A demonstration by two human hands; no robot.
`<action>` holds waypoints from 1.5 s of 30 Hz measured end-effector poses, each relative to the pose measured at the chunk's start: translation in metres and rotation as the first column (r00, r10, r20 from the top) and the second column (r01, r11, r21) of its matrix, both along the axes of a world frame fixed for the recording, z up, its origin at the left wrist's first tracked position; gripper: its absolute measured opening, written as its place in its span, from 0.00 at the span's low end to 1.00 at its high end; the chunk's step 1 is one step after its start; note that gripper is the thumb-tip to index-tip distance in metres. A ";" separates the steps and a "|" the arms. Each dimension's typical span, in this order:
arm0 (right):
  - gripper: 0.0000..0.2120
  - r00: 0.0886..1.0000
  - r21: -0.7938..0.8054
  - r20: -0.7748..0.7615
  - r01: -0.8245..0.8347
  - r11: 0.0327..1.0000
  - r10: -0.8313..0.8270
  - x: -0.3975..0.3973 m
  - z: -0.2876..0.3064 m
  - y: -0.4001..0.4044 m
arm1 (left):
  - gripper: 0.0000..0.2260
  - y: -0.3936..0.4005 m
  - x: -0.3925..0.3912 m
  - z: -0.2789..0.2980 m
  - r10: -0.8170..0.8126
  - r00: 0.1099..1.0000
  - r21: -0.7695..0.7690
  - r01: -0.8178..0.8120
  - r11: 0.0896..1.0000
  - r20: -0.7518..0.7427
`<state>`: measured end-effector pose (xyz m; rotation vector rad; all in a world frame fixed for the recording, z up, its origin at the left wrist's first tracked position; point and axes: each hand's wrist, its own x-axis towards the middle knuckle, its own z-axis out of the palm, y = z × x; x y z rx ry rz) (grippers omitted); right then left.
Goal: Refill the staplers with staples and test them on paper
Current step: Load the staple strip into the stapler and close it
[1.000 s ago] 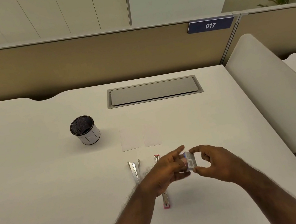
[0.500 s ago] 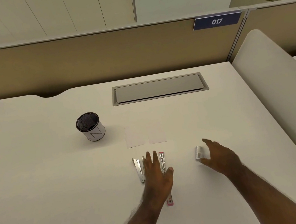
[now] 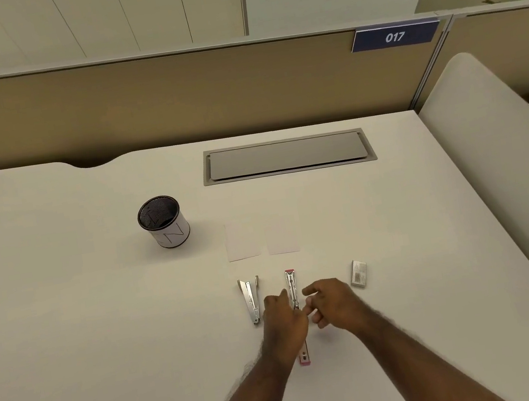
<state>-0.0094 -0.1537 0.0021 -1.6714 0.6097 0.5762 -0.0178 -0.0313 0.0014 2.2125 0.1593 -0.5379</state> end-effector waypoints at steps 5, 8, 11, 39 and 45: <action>0.12 0.983 -0.235 0.046 -0.160 0.959 0.175 -0.004 -0.011 0.011 | 0.07 0.000 0.008 0.006 0.082 0.989 -0.175 -0.102 0.979 -0.121; 0.13 0.969 -0.304 0.100 -0.187 0.934 0.227 -0.005 -0.013 0.013 | 0.16 0.000 0.010 0.009 0.143 0.967 -0.294 -0.202 0.934 -0.211; 0.13 0.962 -0.312 0.119 -0.199 0.929 0.246 -0.007 -0.014 0.013 | 0.17 0.000 0.011 0.008 0.190 0.947 -0.336 -0.272 0.902 -0.258; 0.10 0.975 0.041 0.086 -0.207 0.978 0.202 -0.015 0.029 -0.020 | 0.09 0.021 0.009 -0.007 0.065 0.846 -0.636 -0.446 0.629 -0.529; 0.03 0.984 0.003 0.106 -0.145 0.989 0.144 -0.010 0.042 -0.025 | 0.10 0.024 0.006 -0.002 -0.019 0.837 -0.693 -0.439 0.572 -0.546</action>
